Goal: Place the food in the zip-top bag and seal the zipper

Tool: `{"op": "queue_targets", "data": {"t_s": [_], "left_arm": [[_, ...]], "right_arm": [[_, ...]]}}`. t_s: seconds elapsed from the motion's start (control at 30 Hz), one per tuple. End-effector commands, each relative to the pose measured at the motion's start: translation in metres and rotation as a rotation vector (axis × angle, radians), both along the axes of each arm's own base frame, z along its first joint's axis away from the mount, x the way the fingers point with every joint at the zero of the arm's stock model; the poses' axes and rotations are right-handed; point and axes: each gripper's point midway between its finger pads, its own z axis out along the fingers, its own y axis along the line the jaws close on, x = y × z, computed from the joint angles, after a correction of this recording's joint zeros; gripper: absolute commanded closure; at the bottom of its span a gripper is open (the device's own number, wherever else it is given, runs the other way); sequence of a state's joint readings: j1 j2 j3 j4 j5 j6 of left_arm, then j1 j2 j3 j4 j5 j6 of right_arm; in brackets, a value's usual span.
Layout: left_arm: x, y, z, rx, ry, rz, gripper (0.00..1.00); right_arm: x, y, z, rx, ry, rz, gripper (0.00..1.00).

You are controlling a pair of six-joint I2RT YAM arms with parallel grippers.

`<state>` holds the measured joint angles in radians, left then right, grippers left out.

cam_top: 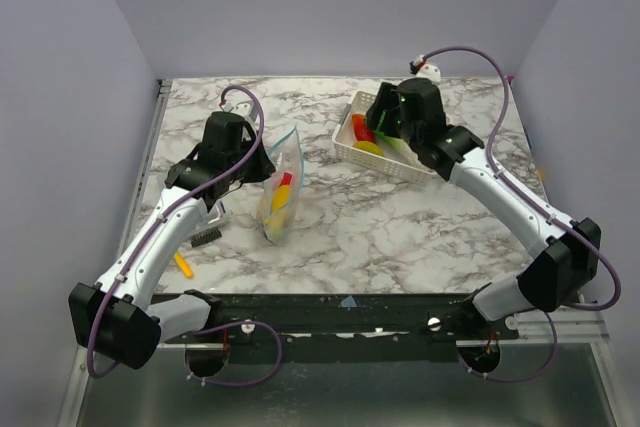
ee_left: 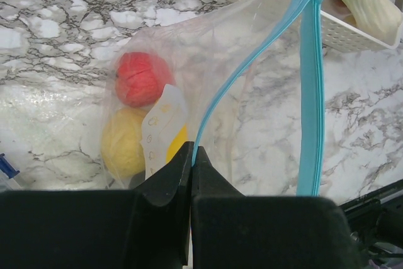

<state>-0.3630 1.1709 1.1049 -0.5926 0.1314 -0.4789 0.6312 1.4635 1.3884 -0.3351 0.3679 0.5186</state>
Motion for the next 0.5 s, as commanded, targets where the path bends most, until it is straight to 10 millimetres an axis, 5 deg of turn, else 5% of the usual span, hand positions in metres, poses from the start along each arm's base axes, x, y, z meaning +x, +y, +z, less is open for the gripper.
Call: {"op": "queue_targets", "data": {"t_s": [0.0,0.2,0.47], "left_arm": [[0.002,0.010,-0.003,0.049,-0.021,0.024,1.00],[0.003,0.014,-0.009,0.071,-0.019,0.029,1.00],[0.002,0.015,-0.014,0.082,-0.014,0.027,1.00]], "right_arm": [[0.024,-0.056,-0.043,-0.016,0.140,-0.095,0.28],[0.063,-0.132,-0.088,-0.102,0.253,-0.269,0.30],[0.101,-0.182,-0.139,-0.353,0.377,-0.394,0.33]]}}
